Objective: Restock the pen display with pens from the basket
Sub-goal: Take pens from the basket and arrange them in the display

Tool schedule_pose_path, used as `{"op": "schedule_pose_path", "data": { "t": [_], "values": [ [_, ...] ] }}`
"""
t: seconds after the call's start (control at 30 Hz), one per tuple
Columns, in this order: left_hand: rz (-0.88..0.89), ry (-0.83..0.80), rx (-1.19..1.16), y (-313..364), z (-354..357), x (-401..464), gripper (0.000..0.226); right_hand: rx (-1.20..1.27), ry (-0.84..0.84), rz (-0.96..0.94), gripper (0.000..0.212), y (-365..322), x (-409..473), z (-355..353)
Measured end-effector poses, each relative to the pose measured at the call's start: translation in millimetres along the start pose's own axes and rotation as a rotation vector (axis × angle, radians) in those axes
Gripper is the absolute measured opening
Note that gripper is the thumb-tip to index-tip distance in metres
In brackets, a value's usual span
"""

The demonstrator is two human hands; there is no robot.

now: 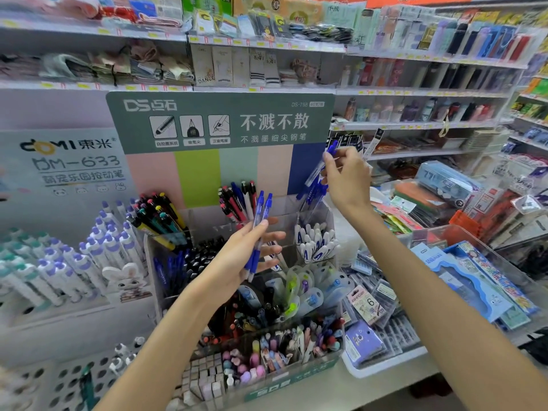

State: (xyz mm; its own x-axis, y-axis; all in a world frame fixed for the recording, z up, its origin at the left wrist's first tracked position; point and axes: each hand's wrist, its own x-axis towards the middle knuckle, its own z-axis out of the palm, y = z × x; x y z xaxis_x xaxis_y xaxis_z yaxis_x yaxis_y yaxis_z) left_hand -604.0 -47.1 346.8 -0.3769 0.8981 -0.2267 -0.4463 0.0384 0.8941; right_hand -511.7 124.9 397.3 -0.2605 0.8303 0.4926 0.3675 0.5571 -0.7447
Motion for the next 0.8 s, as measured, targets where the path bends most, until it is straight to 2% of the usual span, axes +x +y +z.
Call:
{"op": "schedule_pose_path", "data": {
  "t": [0.13,0.23,0.3,0.53,0.67,0.73,0.8],
  "values": [
    [-0.002,-0.007,0.057,0.8,-1.6,0.5,0.020,-0.167,-0.044,-0.031,0.025,-4.0,8.7,-4.3],
    [-0.007,-0.014,0.060,0.0,-1.4,1.6,0.021,-0.357,-0.241,0.032,0.028,8.6,0.4,7.9],
    [-0.010,-0.024,0.057,-0.6,-0.4,2.4,0.023,-0.382,-0.327,0.041,0.028,16.4,-6.1,18.1],
    [-0.015,-0.015,0.063,7.2,-1.2,1.1,0.020,-0.604,-0.291,-0.009,0.029,4.2,-0.7,18.5],
    [-0.025,0.004,0.046,10.7,2.1,4.7,0.024,-0.717,-0.252,-0.116,0.035,4.7,-0.1,12.1],
    [-0.038,0.014,0.027,10.8,4.7,6.2,0.027,-0.664,-0.189,-0.125,0.044,7.6,-4.3,8.4],
    [-0.041,0.032,0.012,9.1,7.2,7.4,0.026,-0.466,-0.169,-0.102,0.045,5.5,-11.6,5.7]
  ]
}}
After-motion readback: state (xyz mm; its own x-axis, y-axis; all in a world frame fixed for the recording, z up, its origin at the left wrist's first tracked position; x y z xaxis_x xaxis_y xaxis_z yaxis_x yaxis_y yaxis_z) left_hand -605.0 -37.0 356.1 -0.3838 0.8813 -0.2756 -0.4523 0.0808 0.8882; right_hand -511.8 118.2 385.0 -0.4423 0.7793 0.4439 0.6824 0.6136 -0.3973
